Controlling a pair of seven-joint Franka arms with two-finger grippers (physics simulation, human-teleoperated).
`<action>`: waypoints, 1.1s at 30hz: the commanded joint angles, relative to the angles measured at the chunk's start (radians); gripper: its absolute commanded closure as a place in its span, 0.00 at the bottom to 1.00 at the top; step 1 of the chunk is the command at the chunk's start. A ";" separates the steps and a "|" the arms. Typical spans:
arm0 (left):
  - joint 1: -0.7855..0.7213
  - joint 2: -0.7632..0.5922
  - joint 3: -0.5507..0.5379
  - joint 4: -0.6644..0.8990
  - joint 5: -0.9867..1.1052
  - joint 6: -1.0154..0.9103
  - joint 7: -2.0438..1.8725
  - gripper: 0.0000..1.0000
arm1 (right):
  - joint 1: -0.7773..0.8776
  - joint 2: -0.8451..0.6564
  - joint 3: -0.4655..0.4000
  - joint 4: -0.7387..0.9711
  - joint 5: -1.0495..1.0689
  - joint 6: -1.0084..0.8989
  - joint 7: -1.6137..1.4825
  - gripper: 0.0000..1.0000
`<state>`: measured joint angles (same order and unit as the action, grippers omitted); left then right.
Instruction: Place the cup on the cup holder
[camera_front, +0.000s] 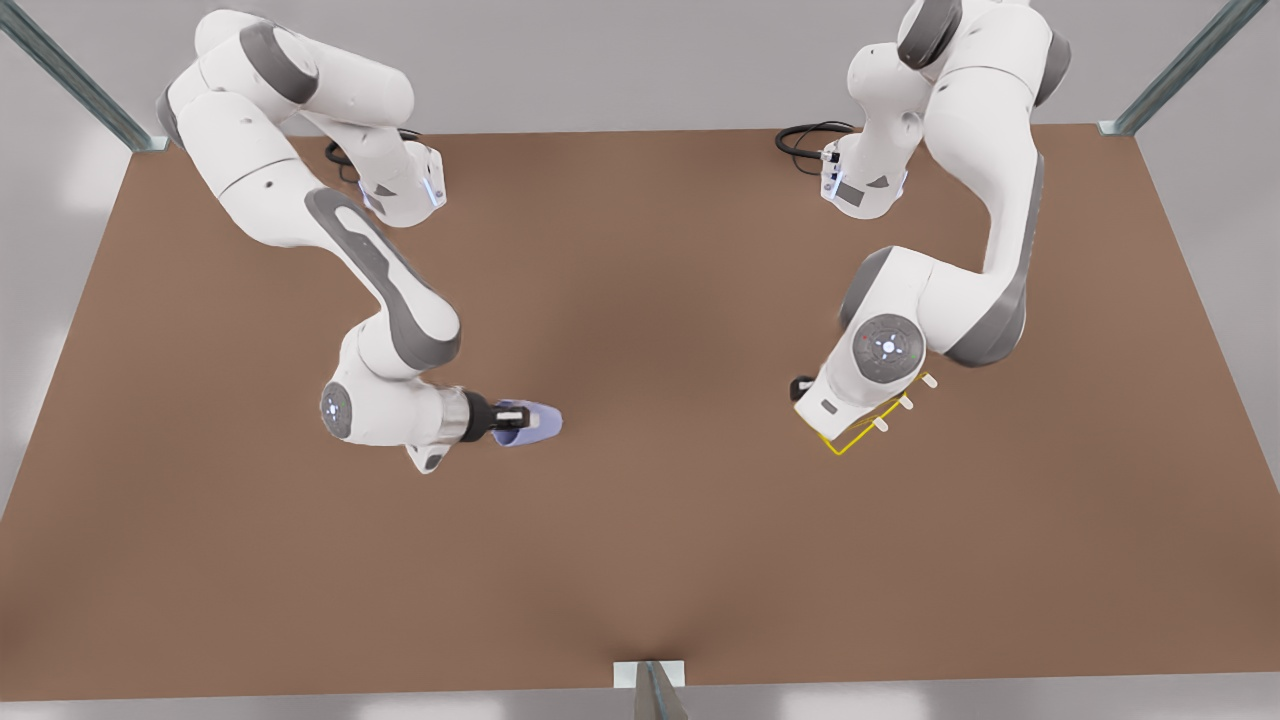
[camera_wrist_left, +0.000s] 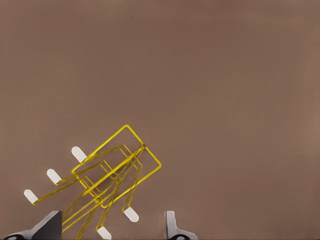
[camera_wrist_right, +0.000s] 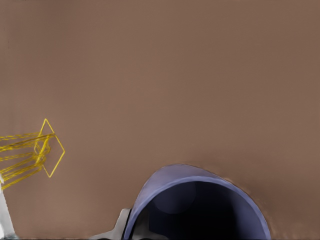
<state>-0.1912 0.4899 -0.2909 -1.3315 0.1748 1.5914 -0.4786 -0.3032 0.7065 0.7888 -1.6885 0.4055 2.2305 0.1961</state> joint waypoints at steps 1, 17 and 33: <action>-0.069 0.044 -0.001 0.048 -0.063 0.094 -1.067 0.00 | -0.085 0.142 0.141 0.033 0.087 0.164 0.264 0.79; -0.166 0.213 0.113 0.216 -0.078 0.262 -2.054 0.00 | 0.177 0.439 0.201 0.359 0.013 0.308 0.289 0.79; -0.099 0.211 0.114 0.221 -0.072 0.239 -1.821 0.00 | 0.236 0.536 0.184 0.329 -0.017 0.347 0.290 0.79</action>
<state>-0.3075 0.7064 -0.1759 -1.1138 0.1032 1.8616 -2.1443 -0.0707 1.2410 0.9721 -1.3595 0.3972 2.5650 0.4266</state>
